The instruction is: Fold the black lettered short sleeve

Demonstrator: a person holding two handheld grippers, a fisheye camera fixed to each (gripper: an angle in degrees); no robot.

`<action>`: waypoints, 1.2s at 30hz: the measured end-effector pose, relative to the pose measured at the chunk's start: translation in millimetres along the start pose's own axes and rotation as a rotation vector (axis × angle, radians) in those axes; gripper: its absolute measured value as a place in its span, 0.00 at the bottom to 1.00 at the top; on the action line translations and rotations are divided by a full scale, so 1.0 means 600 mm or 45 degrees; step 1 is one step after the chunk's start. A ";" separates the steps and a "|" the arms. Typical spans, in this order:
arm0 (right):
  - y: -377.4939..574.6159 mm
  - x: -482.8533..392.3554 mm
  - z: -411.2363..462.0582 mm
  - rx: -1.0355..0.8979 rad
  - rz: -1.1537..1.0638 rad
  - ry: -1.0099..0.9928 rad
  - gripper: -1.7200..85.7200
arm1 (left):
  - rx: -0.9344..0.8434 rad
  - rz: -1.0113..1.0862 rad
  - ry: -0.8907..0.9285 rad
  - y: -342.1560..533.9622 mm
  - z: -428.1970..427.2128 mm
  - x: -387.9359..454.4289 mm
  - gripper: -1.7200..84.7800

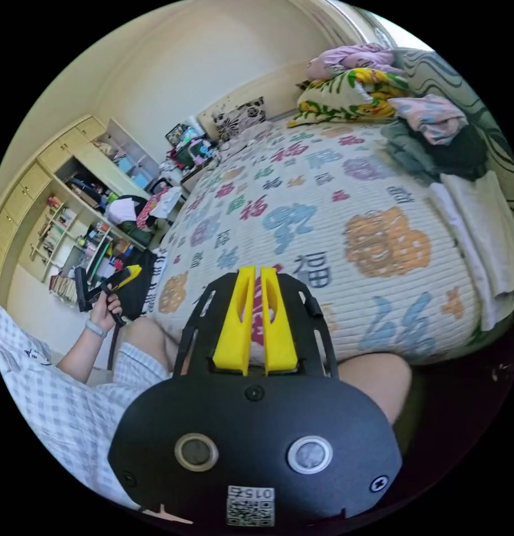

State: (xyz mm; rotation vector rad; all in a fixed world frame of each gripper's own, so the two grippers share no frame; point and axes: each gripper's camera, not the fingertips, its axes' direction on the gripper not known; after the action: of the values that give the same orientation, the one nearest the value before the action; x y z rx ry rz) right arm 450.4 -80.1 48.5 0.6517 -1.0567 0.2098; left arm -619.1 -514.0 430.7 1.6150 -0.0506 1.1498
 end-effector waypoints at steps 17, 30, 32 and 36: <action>0.135 -0.183 0.204 -0.299 -0.356 -0.210 0.05 | -0.051 -0.304 -0.549 -0.130 -0.204 -0.156 0.05; 0.197 -0.398 0.396 -0.431 -0.841 -0.690 0.17 | 0.537 0.060 0.607 -0.321 -0.600 0.146 0.02; 0.194 -0.411 0.385 -0.340 -0.882 -0.630 0.14 | 0.519 0.131 0.678 -0.351 -0.619 0.198 0.02; 0.179 -0.357 0.320 -0.162 -0.889 -0.465 0.05 | 0.533 0.186 0.861 -0.407 -0.645 0.271 0.02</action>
State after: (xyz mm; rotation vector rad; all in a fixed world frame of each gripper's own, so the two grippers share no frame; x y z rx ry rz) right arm 153.7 -77.1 -30.7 0.9239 -1.1132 -0.5976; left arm -643.1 -38.0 337.7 1.5039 0.5501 1.8597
